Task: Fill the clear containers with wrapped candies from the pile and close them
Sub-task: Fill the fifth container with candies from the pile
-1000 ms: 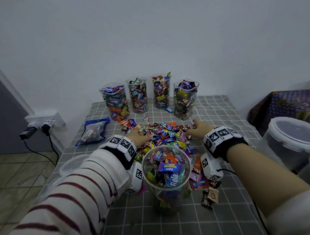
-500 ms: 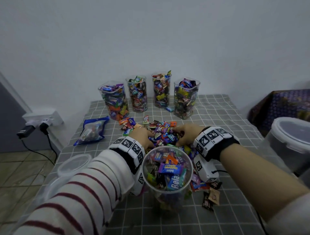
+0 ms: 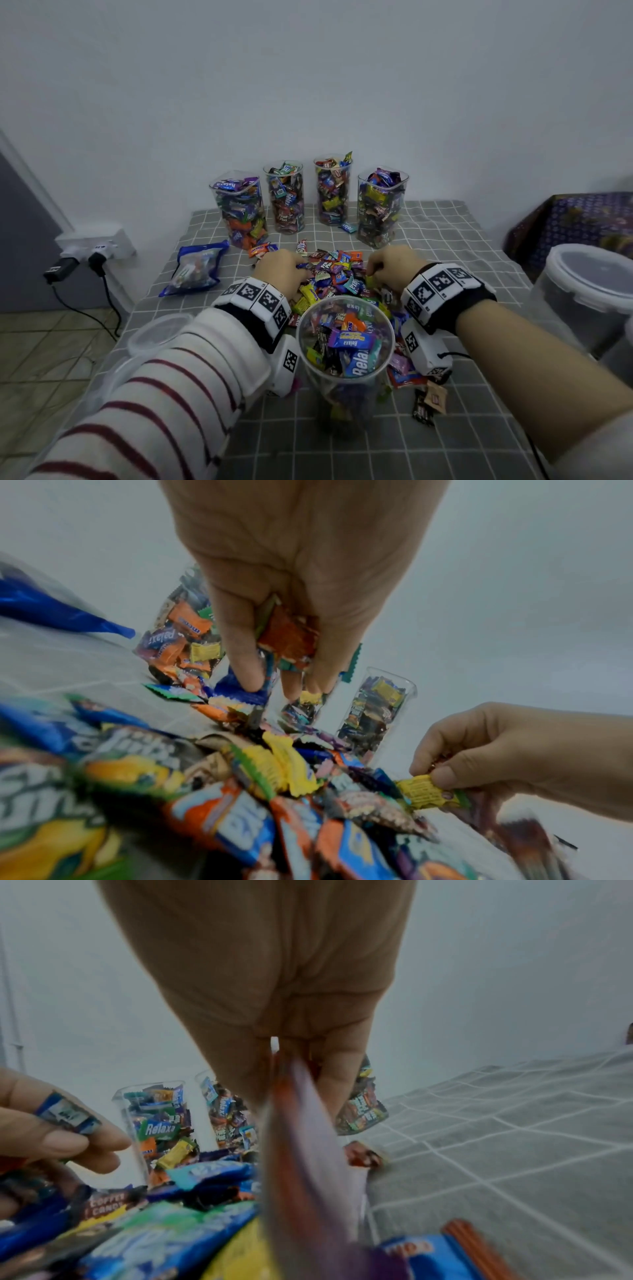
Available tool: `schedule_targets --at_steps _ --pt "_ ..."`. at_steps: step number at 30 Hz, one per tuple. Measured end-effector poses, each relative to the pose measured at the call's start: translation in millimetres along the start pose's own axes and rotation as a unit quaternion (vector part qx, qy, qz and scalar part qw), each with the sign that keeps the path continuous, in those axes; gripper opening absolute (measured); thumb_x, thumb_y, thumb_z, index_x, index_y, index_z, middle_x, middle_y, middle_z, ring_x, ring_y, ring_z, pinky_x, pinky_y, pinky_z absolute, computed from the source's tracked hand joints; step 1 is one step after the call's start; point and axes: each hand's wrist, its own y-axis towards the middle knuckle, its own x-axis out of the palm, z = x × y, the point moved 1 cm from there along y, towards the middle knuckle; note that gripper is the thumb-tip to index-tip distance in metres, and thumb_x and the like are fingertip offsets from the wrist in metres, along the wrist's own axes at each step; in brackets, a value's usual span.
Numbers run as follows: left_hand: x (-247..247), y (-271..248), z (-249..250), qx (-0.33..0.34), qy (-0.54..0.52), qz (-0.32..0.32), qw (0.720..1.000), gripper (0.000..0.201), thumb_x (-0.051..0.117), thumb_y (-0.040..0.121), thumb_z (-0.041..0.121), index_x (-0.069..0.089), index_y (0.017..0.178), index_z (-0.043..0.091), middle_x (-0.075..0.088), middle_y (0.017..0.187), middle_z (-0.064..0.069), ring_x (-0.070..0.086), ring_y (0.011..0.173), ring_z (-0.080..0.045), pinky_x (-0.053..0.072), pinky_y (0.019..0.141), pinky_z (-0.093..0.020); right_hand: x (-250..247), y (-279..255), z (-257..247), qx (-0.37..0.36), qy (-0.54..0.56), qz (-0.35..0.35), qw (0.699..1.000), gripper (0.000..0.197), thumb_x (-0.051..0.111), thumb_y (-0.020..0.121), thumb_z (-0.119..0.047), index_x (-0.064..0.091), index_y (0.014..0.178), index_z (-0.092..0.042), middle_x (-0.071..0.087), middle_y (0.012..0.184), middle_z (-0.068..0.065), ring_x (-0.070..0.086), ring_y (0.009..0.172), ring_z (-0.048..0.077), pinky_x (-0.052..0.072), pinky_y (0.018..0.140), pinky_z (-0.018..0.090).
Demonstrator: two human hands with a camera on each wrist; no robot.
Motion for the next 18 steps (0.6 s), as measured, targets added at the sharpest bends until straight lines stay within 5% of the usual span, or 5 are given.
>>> schedule_targets --at_steps 6,8,12,15,18 --pt "-18 -20 12 0.011 -0.070 0.036 0.997 0.018 0.058 0.093 0.024 0.063 0.082 0.011 0.050 0.060 0.003 0.048 0.053 -0.011 0.036 0.041 -0.018 -10 -13 -2 -0.024 0.060 0.044 0.997 0.022 0.052 0.089 -0.006 0.068 0.103 -0.010 0.067 0.101 0.008 0.059 0.085 0.018 0.050 0.078 0.030" --pt "-24 -27 15 0.018 -0.105 0.048 0.993 0.019 0.059 0.092 0.025 0.069 0.092 0.009 0.060 0.071 -0.003 0.058 0.062 -0.017 0.042 0.048 -0.013 -15 -18 -3 -0.029 0.085 0.058 0.994 0.021 0.053 0.090 -0.007 0.068 0.103 -0.010 0.062 0.094 0.003 0.059 0.086 0.018 0.051 0.080 0.031" --pt "-34 -41 20 0.046 -0.179 0.071 0.980 0.021 0.061 0.091 0.026 0.071 0.100 0.009 0.069 0.090 -0.009 0.065 0.089 -0.028 0.053 0.082 -0.040 -28 -35 -9 -0.057 0.149 0.095 0.983 0.015 0.056 0.089 -0.005 0.068 0.095 -0.011 0.061 0.083 0.002 0.061 0.075 0.019 0.055 0.079 0.038" --pt "-40 -52 25 0.074 -0.232 0.078 0.967 0.020 0.062 0.090 0.024 0.072 0.099 0.009 0.070 0.087 -0.013 0.066 0.084 -0.032 0.055 0.079 -0.047 -37 -57 -15 -0.085 0.193 0.122 0.970 0.013 0.057 0.088 -0.004 0.066 0.089 -0.013 0.068 0.080 0.011 0.067 0.071 0.025 0.057 0.073 0.037" --pt "-45 -64 29 0.094 -0.264 0.082 0.956 0.016 0.063 0.089 0.020 0.071 0.098 0.010 0.070 0.089 -0.014 0.066 0.084 -0.033 0.055 0.077 -0.049 -47 -80 -22 -0.115 0.226 0.146 0.956 0.012 0.057 0.090 -0.005 0.067 0.093 -0.010 0.065 0.074 0.004 0.064 0.060 0.014 0.055 0.063 0.020"
